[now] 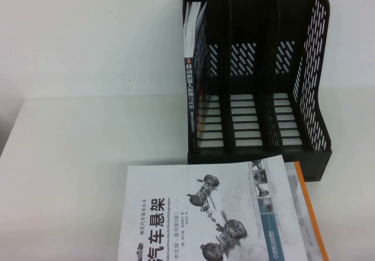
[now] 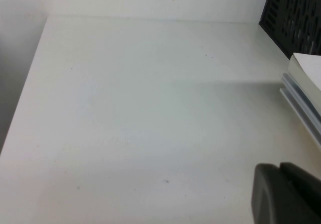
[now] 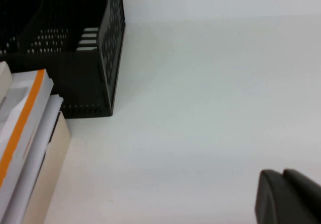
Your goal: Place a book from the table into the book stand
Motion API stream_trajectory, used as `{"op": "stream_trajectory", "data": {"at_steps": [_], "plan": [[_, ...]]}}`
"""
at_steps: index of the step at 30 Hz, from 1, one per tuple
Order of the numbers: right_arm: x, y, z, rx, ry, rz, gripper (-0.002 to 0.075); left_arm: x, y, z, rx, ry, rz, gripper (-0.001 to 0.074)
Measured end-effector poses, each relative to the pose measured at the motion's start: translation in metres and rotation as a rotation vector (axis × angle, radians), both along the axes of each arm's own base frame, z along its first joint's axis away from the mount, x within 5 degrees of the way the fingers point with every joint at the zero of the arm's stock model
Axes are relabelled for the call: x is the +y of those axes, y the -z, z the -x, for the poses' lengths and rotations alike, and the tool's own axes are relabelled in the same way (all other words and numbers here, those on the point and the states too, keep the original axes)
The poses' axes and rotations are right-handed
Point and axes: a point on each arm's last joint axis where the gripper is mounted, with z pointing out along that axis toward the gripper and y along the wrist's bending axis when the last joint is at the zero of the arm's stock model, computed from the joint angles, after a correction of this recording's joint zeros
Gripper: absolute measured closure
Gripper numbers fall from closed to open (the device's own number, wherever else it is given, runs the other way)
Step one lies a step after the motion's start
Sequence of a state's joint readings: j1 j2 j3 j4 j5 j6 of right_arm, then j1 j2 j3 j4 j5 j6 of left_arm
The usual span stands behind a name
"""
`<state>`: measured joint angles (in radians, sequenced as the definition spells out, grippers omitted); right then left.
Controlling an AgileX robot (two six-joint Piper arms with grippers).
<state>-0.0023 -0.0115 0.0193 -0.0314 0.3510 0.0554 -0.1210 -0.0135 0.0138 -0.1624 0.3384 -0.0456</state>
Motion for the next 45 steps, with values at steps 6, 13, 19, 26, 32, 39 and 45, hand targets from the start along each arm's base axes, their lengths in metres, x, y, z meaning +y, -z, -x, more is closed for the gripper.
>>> {"op": "stream_trajectory", "data": {"at_steps": [6,13,19,26,32,39,45], "plan": [[0.0,0.0,0.0,0.0,0.0,0.0,0.0729,0.0,0.0,0.0,0.0,0.0,0.0,0.0738],[0.0,0.0,0.0,0.0,0.0,0.0,0.0729,0.0,0.0,0.0,0.0,0.0,0.0,0.0738],[0.0,0.0,0.0,0.0,0.0,0.0,0.0729,0.0,0.0,0.0,0.0,0.0,0.0,0.0738],[0.0,0.0,0.0,0.0,0.0,0.0,0.0729,0.0,0.0,0.0,0.0,0.0,0.0,0.0738],[0.0,0.0,0.0,0.0,0.0,0.0,0.0729,0.0005,0.0001,-0.0001,-0.007,0.007,-0.044,0.0738],[0.0,0.0,0.0,0.0,0.0,0.0,0.0729,0.0009,0.0001,-0.0001,-0.011,0.01,-0.07,0.0738],[0.0,0.0,0.0,0.0,0.0,0.0,0.0729,0.0014,-0.0021,-0.0013,-0.05,0.003,-0.073,0.0738]]}}
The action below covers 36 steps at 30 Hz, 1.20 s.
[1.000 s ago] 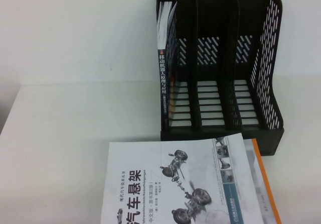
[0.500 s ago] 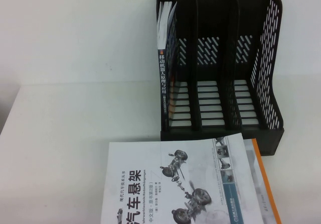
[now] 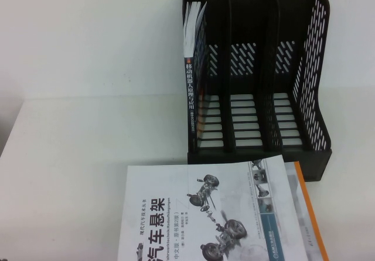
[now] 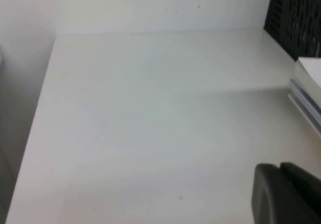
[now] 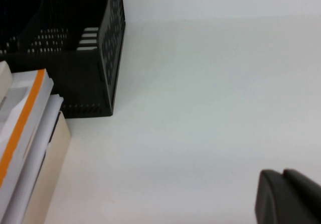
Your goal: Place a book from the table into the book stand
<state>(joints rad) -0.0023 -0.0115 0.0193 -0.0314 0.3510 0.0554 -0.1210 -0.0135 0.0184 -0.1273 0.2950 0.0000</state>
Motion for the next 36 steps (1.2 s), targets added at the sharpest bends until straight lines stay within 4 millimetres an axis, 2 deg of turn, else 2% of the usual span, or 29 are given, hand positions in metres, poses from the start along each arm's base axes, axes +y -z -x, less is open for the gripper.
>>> {"op": "stream_trajectory", "data": {"at_steps": [4,12,16,26,32,36], "plan": [[0.0,0.0,0.0,0.0,0.0,0.0,0.0729,0.001,-0.006,-0.002,-0.074,-0.009,0.008,0.0738],[-0.001,0.0,0.0,-0.002,0.002,0.031,0.0729,0.003,-0.032,-0.003,-0.357,-0.042,0.041,0.0738],[-0.001,-0.003,-0.002,-0.052,0.0,0.03,0.0729,0.004,-0.037,-0.002,-0.414,-0.048,0.048,0.0738],[0.001,-0.044,-0.004,-0.518,-0.01,0.006,0.0729,0.007,-0.058,0.004,-0.656,-0.075,0.09,0.0738],[0.001,-0.062,0.001,-0.717,-0.011,-0.014,0.0729,0.009,-0.068,0.009,-0.781,-0.086,0.128,0.0738],[0.0,-0.072,0.006,-0.844,-0.007,-0.063,0.0729,0.01,-0.07,0.01,-0.805,-0.087,0.14,0.0738]]}}
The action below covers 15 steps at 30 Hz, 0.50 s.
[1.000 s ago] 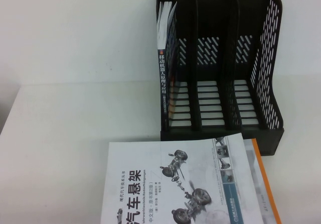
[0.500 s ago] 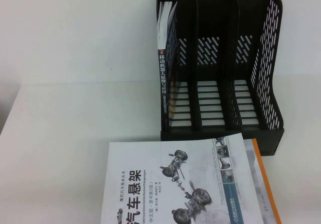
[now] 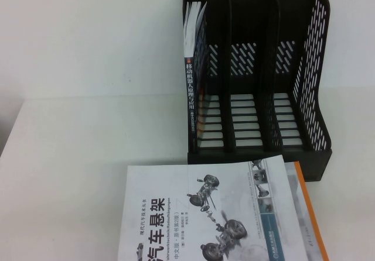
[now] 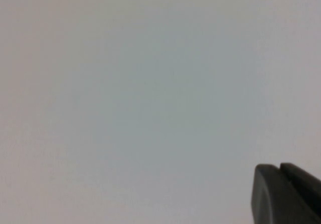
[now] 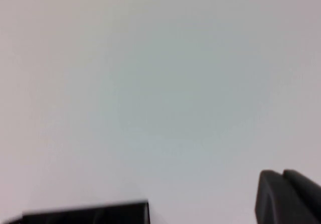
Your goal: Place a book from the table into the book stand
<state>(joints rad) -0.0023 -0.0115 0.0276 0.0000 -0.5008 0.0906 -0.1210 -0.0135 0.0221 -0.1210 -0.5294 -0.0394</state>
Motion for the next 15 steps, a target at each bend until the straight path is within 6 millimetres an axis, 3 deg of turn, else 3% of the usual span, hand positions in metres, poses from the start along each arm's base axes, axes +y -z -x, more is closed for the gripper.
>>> {"op": "stream_trajectory", "data": {"at_steps": [5,8,15], "plan": [[-0.002,-0.004,0.003,-0.058,-0.006,-0.062,0.0729,0.001,-0.001,0.0,-0.006,0.022,0.045,0.0738],[-0.001,-0.003,0.0,0.014,-0.006,-0.024,0.0729,0.001,0.0,-0.004,0.138,0.09,0.173,0.0738],[0.0,-0.034,0.009,0.334,0.005,0.021,0.0729,-0.007,-0.043,0.002,0.38,0.16,0.132,0.0738]]}}
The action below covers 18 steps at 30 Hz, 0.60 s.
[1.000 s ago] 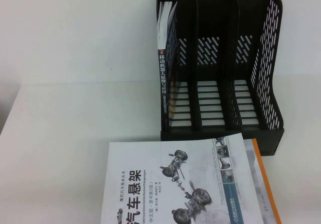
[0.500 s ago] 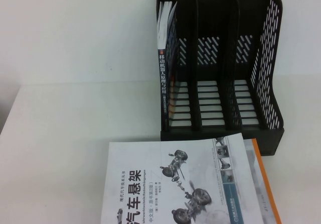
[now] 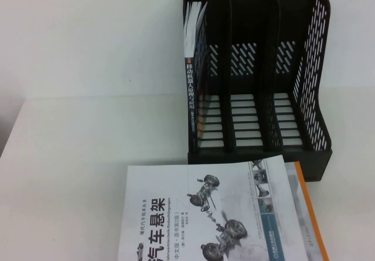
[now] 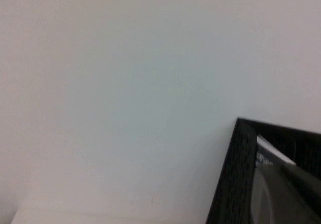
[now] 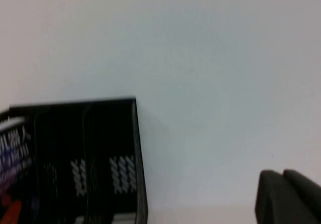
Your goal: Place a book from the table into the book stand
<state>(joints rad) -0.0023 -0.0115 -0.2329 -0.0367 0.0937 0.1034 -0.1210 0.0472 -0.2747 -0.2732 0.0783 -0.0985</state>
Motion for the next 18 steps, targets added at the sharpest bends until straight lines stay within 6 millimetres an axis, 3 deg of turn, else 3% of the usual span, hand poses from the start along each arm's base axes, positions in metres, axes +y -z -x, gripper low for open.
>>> {"op": "stream_trajectory", "data": {"at_steps": [4,9,13,18], "plan": [[0.001,-0.016,0.003,0.277,-0.015,-0.04,0.0729,-0.005,-0.021,-0.012,0.16,0.035,-0.057,0.0738],[0.006,-0.032,-0.011,0.511,-0.06,-0.106,0.0729,-0.012,-0.034,-0.044,0.402,0.079,-0.112,0.0738],[0.013,-0.038,-0.033,0.675,-0.118,-0.162,0.0729,-0.016,-0.022,-0.071,0.532,0.083,-0.125,0.0738],[0.022,-0.023,-0.063,0.924,-0.229,-0.135,0.0729,-0.025,-0.003,-0.098,0.793,0.149,-0.081,0.0738]]}}
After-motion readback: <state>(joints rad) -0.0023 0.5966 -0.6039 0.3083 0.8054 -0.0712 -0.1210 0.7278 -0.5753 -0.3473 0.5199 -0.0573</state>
